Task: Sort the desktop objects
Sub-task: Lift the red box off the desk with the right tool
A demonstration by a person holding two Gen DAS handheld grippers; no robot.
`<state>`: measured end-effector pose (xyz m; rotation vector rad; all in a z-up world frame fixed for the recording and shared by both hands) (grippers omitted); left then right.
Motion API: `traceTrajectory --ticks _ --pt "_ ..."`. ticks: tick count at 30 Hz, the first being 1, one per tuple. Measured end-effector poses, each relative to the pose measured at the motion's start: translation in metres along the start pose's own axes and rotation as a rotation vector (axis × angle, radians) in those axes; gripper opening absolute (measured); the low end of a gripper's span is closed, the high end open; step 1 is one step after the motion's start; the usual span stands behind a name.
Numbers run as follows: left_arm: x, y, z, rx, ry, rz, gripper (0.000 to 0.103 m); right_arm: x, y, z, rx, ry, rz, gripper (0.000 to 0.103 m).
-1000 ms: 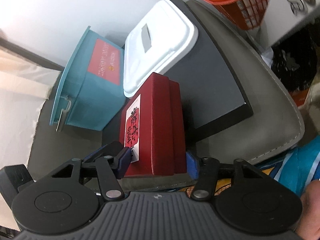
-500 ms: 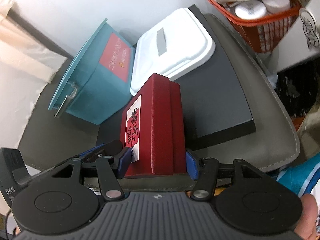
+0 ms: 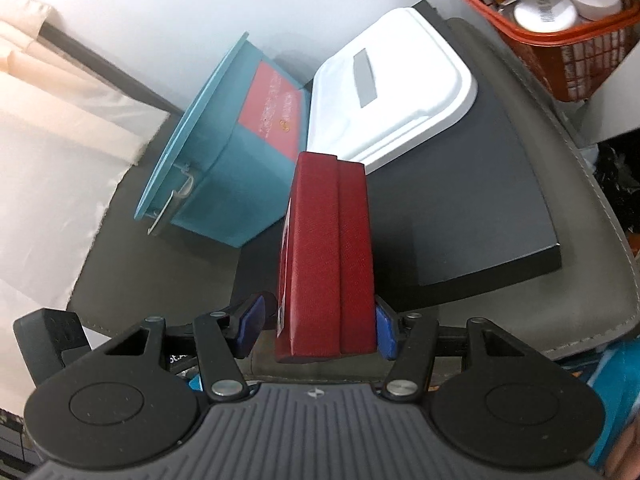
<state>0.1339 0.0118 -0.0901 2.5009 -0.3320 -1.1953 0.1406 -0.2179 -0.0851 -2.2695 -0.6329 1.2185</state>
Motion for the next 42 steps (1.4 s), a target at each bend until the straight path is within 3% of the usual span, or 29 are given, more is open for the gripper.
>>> traceTrajectory --ticks 1,3,8,16,25,36,42 --pt "0.0 0.001 0.0 0.003 0.0 -0.005 0.063 0.002 0.0 0.0 -0.001 -0.007 -0.002 0.05" --pt "-0.001 0.003 0.0 0.021 0.004 -0.028 0.063 0.003 -0.001 -0.002 0.001 -0.013 -0.018 0.046" --pt "-0.003 0.01 0.001 0.061 -0.002 -0.069 0.063 0.003 -0.01 0.0 -0.075 -0.014 0.007 0.045" --pt "-0.011 0.031 0.002 0.17 0.014 -0.132 0.075 -0.006 -0.01 0.002 -0.092 0.01 0.023 0.045" --pt "-0.028 0.037 -0.006 0.205 0.06 -0.159 0.085 -0.002 -0.02 0.0 -0.113 0.048 0.048 0.044" --pt "-0.026 0.027 -0.006 0.17 0.088 -0.116 0.085 -0.013 -0.034 0.006 -0.197 0.086 0.12 0.044" --pt "-0.038 0.033 -0.012 0.174 0.133 -0.089 0.076 -0.023 -0.046 0.0 -0.226 0.134 0.137 0.044"
Point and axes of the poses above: each gripper's, at about its wrist camera, not at the fingertips, and x roughly the way its jaws point, y to its right, z to its underside, the point moved 2 cm from there along x, roughly the way its jaws point, and after that the axes turned 8 degrees about -x, right-handed, at the moved point
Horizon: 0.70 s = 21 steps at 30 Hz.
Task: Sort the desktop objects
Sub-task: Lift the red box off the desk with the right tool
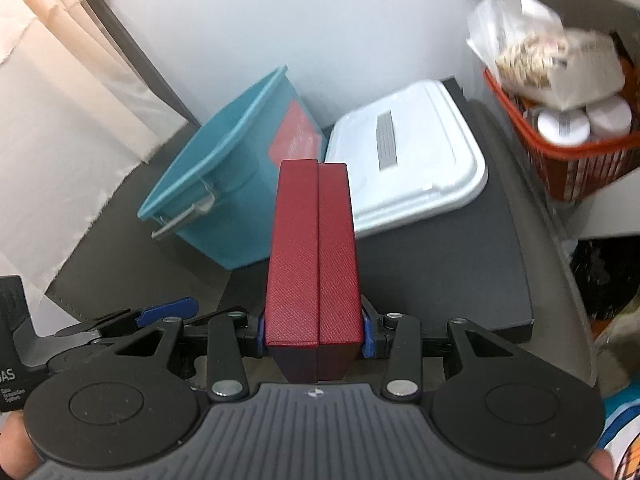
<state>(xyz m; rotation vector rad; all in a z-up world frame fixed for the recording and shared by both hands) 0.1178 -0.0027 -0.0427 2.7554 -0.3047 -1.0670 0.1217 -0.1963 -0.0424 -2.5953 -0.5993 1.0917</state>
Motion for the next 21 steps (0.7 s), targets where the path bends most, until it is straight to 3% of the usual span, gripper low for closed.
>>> traceTrajectory --ticks 13,21 --pt "-0.016 -0.018 -0.015 -0.047 0.074 0.012 0.069 -0.036 -0.029 -0.04 -0.098 0.134 -0.028 0.044" --pt "-0.023 -0.023 -0.022 -0.062 0.108 0.008 0.077 -0.036 -0.055 -0.076 -0.185 0.151 -0.025 0.044"
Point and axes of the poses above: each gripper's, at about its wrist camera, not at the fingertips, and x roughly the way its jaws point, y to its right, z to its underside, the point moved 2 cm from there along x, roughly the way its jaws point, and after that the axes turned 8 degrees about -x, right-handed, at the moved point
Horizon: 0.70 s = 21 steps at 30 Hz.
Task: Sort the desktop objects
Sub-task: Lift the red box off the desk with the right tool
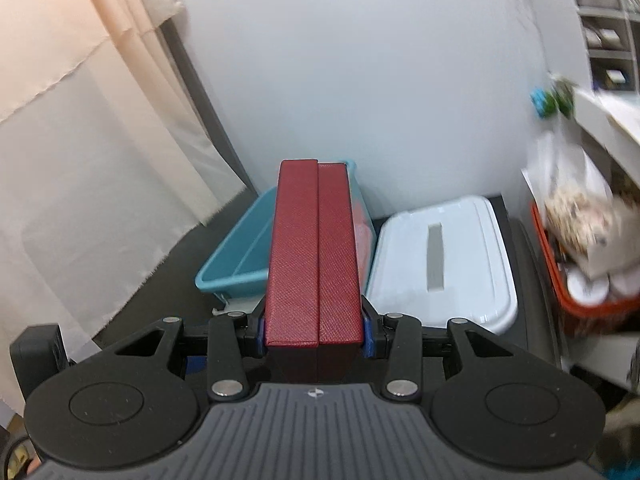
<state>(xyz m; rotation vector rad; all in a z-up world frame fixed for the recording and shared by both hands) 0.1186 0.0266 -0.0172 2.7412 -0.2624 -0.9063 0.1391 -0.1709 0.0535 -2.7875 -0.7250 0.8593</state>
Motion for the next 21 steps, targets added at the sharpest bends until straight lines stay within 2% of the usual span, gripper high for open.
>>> traceTrajectory --ticks 8,21 --pt "-0.001 -0.003 -0.002 -0.015 -0.002 0.002 0.08 0.017 -0.023 -0.039 -0.082 0.012 -0.007 0.044" --pt "0.007 -0.009 -0.004 -0.034 -0.008 0.009 0.084 0.053 -0.041 -0.082 -0.122 0.004 0.007 0.044"
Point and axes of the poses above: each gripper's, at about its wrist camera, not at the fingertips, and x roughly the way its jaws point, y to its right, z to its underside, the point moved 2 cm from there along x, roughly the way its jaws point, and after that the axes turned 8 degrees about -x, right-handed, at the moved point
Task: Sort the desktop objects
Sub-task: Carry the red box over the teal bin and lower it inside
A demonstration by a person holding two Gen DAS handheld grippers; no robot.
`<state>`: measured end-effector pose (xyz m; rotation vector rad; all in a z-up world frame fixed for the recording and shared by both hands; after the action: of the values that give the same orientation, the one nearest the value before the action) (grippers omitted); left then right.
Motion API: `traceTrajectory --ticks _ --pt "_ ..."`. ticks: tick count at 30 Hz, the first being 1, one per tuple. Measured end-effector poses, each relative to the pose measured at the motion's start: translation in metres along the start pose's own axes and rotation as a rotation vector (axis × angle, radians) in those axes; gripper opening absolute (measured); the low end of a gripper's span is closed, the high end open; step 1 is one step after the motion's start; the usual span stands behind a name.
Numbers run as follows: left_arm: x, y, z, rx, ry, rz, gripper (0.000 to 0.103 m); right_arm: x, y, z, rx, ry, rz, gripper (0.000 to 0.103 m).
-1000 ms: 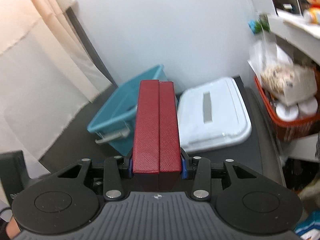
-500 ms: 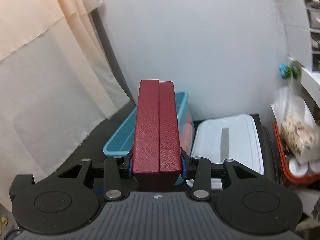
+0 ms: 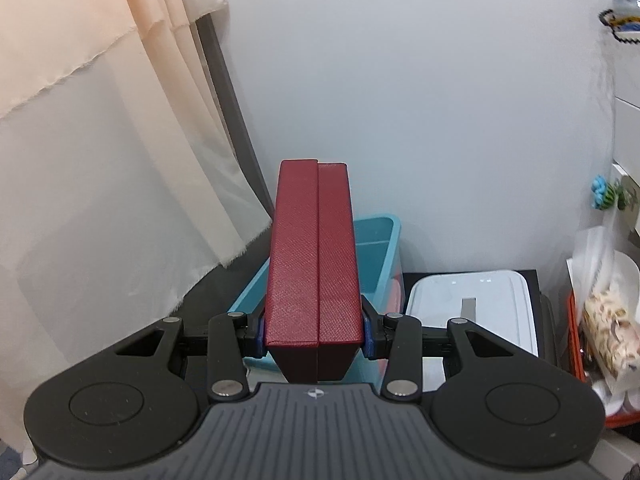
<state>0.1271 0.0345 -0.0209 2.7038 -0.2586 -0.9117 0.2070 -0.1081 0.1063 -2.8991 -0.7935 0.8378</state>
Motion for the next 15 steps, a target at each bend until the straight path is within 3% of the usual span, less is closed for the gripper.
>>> traceTrajectory --ticks 15 --pt "0.008 -0.017 -0.002 -0.056 -0.014 0.005 0.084 0.061 -0.003 -0.035 0.003 -0.041 0.028 0.044"
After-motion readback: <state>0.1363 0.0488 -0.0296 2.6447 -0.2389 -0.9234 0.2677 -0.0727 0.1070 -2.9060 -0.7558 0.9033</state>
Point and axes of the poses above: each gripper's, at about its wrist camera, not at the fingertips, and x roughly the way its jaws point, y to its right, z to its underside, the point moved 2 cm from there along x, roughly the way its jaws point, and after that the axes turned 8 degrees about -x, right-handed, at the moved point
